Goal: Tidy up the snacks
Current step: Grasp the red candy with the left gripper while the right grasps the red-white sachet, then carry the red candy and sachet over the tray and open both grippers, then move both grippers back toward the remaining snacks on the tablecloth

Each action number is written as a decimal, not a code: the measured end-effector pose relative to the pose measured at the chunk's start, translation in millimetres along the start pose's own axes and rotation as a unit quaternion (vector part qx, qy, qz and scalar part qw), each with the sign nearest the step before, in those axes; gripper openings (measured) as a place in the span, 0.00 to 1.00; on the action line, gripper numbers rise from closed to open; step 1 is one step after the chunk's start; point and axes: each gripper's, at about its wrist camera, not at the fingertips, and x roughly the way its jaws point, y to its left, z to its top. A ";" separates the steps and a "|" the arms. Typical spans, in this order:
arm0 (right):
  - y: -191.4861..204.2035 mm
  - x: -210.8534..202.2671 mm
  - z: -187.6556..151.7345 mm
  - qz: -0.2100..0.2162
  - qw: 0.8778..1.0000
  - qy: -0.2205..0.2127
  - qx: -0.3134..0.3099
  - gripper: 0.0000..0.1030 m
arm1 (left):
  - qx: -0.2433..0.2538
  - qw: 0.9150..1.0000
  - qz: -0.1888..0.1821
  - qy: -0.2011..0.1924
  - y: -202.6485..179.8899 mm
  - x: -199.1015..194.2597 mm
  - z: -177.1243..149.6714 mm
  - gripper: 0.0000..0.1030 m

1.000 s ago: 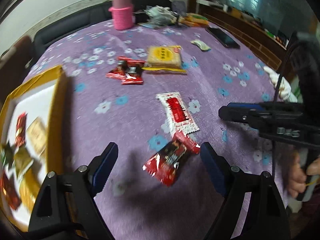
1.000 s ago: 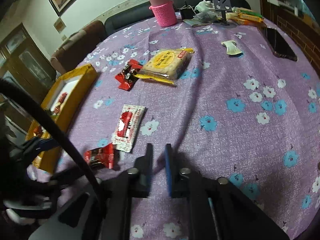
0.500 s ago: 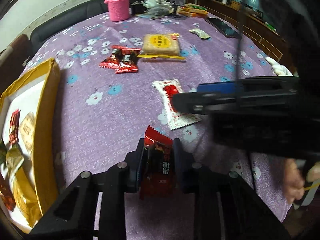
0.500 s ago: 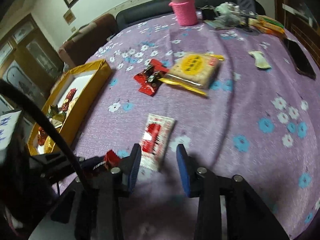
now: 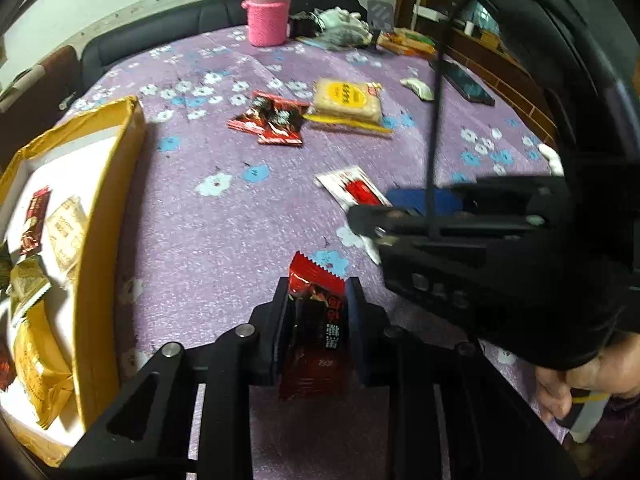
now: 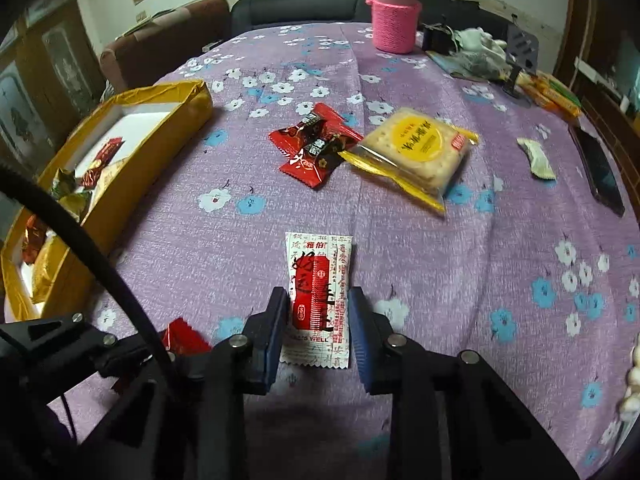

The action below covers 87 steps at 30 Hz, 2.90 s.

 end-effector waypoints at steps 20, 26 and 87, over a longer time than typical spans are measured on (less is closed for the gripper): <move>21.5 -60.3 -3.3 0.104 0.991 -0.085 0.011 0.26 | -0.156 0.981 0.041 -0.108 102.5 -103.3 -21.5 0.27; 63.5 -54.5 11.1 0.139 0.987 -0.076 -0.022 0.26 | -0.224 0.960 0.106 -0.127 162.0 -128.1 -44.2 0.27; 120.8 -75.2 19.4 0.106 0.985 -0.113 -0.080 0.42 | -0.255 0.959 0.054 -0.111 160.9 -161.9 -57.8 0.90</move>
